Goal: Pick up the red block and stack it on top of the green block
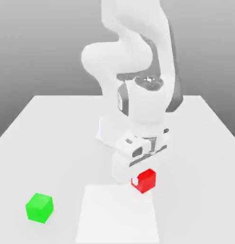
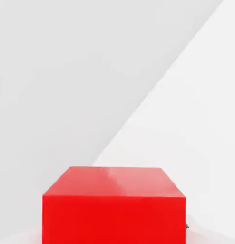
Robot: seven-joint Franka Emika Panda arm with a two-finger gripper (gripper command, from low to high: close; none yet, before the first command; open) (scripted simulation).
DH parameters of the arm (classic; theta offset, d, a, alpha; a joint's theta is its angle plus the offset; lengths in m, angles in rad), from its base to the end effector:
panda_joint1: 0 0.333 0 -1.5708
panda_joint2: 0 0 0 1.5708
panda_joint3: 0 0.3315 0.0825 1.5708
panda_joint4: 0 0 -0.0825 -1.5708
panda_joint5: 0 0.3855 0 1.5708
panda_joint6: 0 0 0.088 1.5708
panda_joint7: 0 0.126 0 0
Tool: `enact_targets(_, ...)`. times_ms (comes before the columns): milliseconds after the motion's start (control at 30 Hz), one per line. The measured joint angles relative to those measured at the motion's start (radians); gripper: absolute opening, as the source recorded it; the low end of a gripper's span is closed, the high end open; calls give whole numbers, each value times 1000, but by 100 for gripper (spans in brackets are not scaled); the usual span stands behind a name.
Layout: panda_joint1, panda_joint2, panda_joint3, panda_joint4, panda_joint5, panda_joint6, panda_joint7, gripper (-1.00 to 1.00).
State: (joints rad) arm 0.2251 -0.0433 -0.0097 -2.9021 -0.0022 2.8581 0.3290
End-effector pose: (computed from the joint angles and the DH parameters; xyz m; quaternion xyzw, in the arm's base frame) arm 0.3348 0.0734 0.1945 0.9984 -0.0557 -0.0003 0.0002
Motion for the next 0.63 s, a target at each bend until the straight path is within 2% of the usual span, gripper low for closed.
enact_targets(100,-107,-10,-59,63,7,-75,27,-100)
enact_targets(333,-431,86,-229,307,32,-224,125,-100)
enact_targets(500,-472,243,-206,354,115,-117,83,-100)
enact_targets(533,-480,273,-195,356,132,-90,71,100)
enact_targets(633,-480,273,-195,356,132,-90,71,100)
